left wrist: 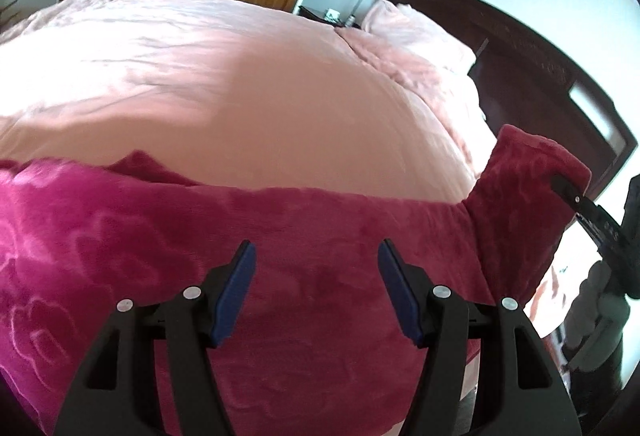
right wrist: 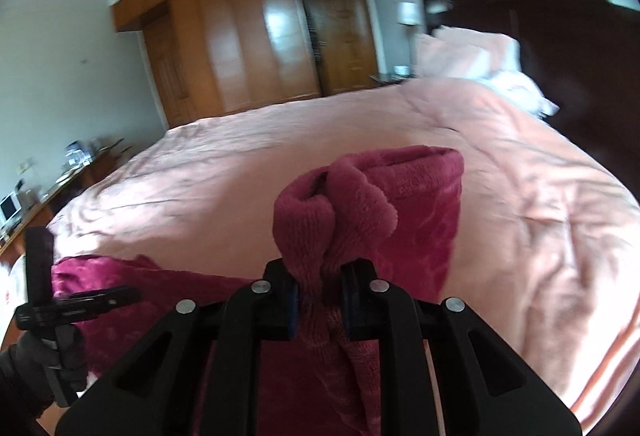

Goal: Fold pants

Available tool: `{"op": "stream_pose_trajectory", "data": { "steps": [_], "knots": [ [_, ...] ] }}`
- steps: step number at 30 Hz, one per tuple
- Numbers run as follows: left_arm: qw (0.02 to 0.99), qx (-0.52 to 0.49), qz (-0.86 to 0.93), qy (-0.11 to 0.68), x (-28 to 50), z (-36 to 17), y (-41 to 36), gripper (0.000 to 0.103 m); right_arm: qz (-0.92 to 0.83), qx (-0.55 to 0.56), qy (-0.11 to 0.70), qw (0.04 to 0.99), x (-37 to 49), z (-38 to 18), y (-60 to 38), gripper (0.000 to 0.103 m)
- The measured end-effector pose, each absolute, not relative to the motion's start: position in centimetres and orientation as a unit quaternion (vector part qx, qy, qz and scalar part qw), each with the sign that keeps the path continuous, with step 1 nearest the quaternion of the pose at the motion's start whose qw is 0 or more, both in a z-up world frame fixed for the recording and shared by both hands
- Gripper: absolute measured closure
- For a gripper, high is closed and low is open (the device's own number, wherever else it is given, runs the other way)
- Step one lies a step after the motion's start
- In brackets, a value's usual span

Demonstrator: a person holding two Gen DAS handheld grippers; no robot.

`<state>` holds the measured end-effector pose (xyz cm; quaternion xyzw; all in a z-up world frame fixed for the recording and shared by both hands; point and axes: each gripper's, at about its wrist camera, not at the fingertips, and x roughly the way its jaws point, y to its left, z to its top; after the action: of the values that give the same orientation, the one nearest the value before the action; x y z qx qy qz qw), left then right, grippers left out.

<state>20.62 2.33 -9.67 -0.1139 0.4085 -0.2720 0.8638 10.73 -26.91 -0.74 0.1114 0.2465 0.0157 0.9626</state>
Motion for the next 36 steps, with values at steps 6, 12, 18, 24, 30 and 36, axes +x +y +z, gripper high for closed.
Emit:
{"op": "stream_pose_trajectory", "data": {
  "steps": [6, 12, 18, 24, 30, 36],
  "knots": [
    [0.866, -0.150, -0.253, 0.404, 20.4, -10.0, 6.1, 0.040, 0.093, 0.106, 0.240, 0.960, 12.1, 0.4, -19.4, 0.088],
    [0.867, -0.178, -0.230, 0.405, 20.1, -11.0, 9.5, 0.040, 0.160, 0.046, 0.274, 0.947, 11.9, -2.2, -10.1, 0.088],
    [0.864, -0.194, -0.223, 0.407, 19.6, -11.6, 11.3, 0.040, 0.198, 0.016, 0.320, 0.926, 10.7, -6.7, -4.5, 0.088],
    [0.842, -0.246, -0.254, 0.408, 19.4, -12.6, 12.1, 0.039, 0.215, -0.005, 0.303, 0.929, 9.5, -6.7, -1.6, 0.088],
    [0.851, -0.261, -0.233, 0.392, 19.6, -11.7, 14.4, 0.036, 0.243, -0.032, 0.304, 0.920, 9.0, -8.0, 1.4, 0.088],
    [0.862, -0.268, -0.202, 0.379, 20.2, -10.6, 16.5, 0.036, 0.248, -0.042, 0.334, 0.908, 9.2, -11.0, 2.7, 0.088]
  ]
}}
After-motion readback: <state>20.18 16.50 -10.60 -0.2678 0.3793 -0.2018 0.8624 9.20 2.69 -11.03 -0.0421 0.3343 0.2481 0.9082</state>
